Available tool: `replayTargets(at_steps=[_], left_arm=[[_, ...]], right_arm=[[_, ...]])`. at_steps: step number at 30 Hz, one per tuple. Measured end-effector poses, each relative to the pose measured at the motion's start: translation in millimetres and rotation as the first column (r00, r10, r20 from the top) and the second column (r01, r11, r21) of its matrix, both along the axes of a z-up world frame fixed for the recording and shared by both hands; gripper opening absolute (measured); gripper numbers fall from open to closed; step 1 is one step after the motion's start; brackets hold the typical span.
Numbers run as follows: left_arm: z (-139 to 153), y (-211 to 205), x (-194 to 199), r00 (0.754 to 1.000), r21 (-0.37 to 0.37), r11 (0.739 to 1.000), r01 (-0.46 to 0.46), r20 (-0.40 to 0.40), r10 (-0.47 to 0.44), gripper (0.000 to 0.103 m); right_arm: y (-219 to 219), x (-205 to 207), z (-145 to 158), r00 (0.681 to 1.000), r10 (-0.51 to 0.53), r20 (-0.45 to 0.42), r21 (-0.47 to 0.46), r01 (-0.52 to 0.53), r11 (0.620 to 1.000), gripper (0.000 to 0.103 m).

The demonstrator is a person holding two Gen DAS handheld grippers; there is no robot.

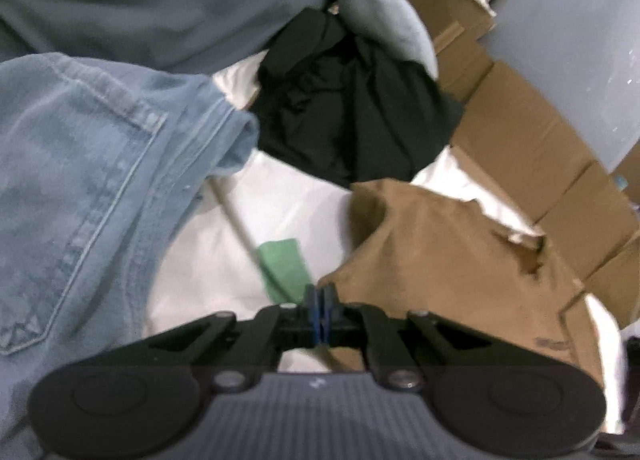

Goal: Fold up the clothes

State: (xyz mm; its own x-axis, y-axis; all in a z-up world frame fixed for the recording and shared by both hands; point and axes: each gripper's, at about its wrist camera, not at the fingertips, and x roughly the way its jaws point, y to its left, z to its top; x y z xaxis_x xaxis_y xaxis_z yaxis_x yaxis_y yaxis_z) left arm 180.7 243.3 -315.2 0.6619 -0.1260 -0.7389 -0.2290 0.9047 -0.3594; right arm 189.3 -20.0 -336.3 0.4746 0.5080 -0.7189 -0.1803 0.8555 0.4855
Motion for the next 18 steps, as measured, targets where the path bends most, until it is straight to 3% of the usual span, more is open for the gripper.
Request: replayTargets(at_steps=[7,9,12,18], left_arm=[[20,-4,5,0.999,-0.179,0.983,0.035,0.029,-0.03,0.002],[26,-6,7,0.998,-0.201,0.978,0.058,0.035,-0.052,0.002],[29,-9,11,0.996,-0.253,0.964,0.082,0.042,-0.074,0.002],[27,-13,17,0.993,-0.362,0.926,0.111,0.068,-0.093,0.002]], right_arm=[[26,13,16,0.993,0.089,0.081,-0.012,-0.089,0.996,0.034],[30,16,21,0.989,0.099,0.11,-0.023,-0.097,0.995,0.045],[36,20,25,0.983,0.105,0.15,-0.041,-0.099,0.994,0.049],[49,23,27,0.971,0.124,0.204,-0.073,-0.111,0.991,0.049]])
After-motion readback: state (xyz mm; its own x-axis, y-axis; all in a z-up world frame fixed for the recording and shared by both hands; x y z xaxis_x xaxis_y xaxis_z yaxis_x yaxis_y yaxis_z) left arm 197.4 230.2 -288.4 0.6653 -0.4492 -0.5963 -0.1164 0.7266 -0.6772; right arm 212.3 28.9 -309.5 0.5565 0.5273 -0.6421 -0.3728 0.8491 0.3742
